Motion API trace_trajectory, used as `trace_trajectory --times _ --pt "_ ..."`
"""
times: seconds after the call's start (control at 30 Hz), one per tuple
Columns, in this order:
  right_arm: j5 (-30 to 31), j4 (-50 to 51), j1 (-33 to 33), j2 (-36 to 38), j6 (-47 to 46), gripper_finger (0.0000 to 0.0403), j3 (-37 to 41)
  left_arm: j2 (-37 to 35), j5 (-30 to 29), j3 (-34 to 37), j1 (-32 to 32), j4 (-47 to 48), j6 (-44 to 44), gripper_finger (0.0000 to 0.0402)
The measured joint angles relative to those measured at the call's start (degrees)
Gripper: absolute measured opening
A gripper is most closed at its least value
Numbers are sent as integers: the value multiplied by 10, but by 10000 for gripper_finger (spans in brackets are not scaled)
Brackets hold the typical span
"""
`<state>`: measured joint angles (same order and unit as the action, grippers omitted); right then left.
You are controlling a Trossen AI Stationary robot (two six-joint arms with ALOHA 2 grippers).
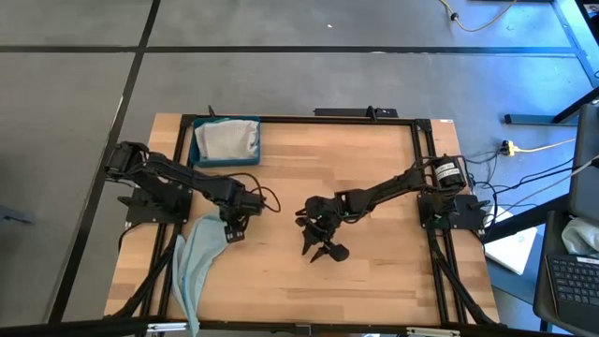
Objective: Fold microfiber towels
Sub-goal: Fold the light blue towel
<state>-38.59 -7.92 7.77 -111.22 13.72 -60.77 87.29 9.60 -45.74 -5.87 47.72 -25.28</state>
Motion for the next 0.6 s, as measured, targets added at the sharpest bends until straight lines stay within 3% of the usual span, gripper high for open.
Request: trace_trajectory --times 0.17,0.4,0.6 --pt "0 5 0 0 -1 160 0 0 20 14 0 -14 0 204" --pt "0 4 0 0 -1 159 8 0 -8 20 -3 -44 0 200" --pt "0 -1 0 0 -1 159 13 0 14 11 -17 -55 6 138"
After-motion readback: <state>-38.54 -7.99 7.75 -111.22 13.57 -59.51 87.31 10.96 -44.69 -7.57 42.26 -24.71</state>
